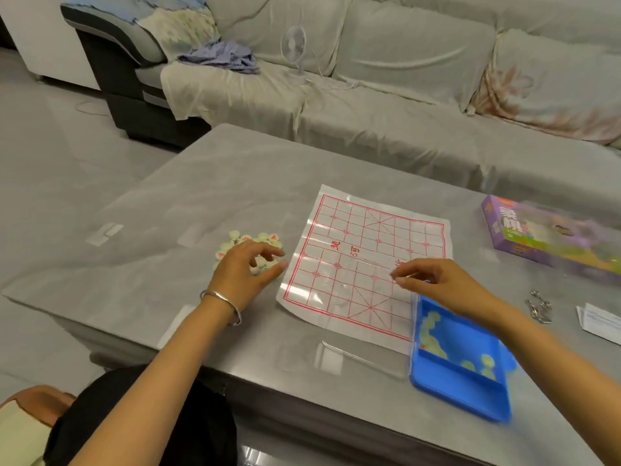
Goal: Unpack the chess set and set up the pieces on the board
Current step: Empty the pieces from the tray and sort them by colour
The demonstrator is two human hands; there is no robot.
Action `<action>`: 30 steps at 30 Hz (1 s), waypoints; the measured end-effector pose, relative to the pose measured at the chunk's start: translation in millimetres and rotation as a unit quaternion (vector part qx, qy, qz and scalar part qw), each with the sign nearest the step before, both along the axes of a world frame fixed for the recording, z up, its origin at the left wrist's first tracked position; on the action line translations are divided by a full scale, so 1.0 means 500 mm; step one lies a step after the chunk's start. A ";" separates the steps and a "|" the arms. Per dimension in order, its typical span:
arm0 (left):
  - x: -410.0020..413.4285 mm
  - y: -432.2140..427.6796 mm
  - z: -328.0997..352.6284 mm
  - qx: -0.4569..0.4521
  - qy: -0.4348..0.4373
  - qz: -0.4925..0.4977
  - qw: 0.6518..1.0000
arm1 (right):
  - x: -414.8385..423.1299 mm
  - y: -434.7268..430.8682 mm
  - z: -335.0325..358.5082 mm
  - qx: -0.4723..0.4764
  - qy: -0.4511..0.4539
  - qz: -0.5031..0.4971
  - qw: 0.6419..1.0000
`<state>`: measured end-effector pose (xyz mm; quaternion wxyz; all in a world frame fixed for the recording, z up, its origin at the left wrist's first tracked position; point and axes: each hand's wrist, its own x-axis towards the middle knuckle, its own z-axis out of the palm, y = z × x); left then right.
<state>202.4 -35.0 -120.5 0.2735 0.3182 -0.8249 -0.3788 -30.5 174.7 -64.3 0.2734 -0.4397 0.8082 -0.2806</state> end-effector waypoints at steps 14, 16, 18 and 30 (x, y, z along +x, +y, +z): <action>-0.249 0.295 -0.013 -0.057 -0.157 -0.340 0.925 | -0.028 0.168 -0.076 0.068 0.043 0.026 0.996; -0.249 0.292 -0.027 -0.056 -0.167 -0.333 0.927 | -0.026 0.165 -0.083 0.075 0.048 0.035 0.995; -0.250 0.288 -0.033 -0.052 -0.180 -0.329 0.925 | -0.031 0.167 -0.086 0.072 0.045 0.032 0.996; -0.311 0.296 0.024 -0.227 -0.314 -0.314 0.867 | -0.073 0.213 -0.095 0.008 0.054 -0.026 0.998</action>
